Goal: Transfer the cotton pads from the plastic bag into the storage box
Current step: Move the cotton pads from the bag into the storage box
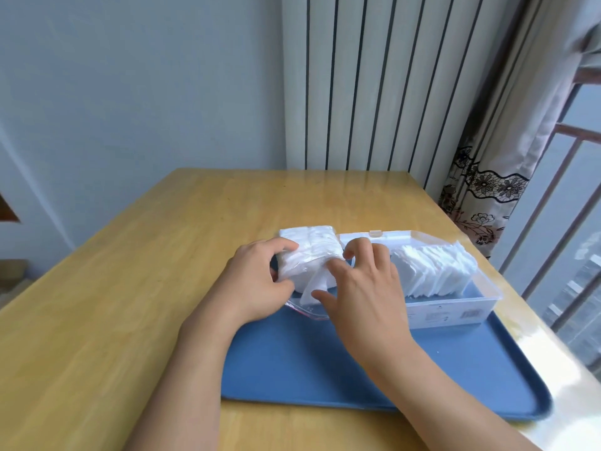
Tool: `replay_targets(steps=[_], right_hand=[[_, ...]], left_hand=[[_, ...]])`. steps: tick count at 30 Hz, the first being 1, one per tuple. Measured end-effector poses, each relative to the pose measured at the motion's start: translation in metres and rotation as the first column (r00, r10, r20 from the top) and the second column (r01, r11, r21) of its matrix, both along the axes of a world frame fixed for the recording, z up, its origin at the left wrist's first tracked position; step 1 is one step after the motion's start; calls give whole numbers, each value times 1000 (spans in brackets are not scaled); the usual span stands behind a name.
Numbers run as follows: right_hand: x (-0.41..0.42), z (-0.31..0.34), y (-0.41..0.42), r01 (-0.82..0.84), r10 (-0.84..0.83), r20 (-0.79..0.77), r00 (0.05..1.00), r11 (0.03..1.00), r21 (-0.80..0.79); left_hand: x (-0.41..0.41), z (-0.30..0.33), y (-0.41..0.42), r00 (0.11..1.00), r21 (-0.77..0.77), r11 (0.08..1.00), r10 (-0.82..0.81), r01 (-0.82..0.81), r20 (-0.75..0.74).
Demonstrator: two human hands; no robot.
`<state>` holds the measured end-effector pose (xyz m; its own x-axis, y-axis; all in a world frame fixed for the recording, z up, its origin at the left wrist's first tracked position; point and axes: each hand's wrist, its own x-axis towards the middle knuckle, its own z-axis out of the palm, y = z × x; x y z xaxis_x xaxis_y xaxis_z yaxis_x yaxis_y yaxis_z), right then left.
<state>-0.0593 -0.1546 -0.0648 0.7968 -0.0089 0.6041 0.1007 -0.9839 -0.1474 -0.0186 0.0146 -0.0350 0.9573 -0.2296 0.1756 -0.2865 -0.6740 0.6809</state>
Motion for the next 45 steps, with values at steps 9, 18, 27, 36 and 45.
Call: replay_targets(steps=[9, 18, 27, 36, 45], right_hand=[[-7, 10, -13, -189, 177, 133, 975, 979, 77], [2, 10, -8, -163, 147, 240, 959, 986, 46], [6, 7, -9, -87, 74, 212, 975, 995, 50], [13, 4, -8, -185, 169, 147, 975, 978, 100], [13, 6, -1, -115, 115, -38, 993, 993, -6]], left_hand=[[1, 2, -4, 996, -161, 983, 89, -86, 16], [-4, 3, -11, 1000, -206, 978, 10, -5, 23], [-7, 6, -13, 1000, -247, 969, -6, 7, 3], [-5, 3, -14, 997, -231, 971, 48, -60, -59], [-3, 2, -13, 999, -277, 961, 9, -21, -44]])
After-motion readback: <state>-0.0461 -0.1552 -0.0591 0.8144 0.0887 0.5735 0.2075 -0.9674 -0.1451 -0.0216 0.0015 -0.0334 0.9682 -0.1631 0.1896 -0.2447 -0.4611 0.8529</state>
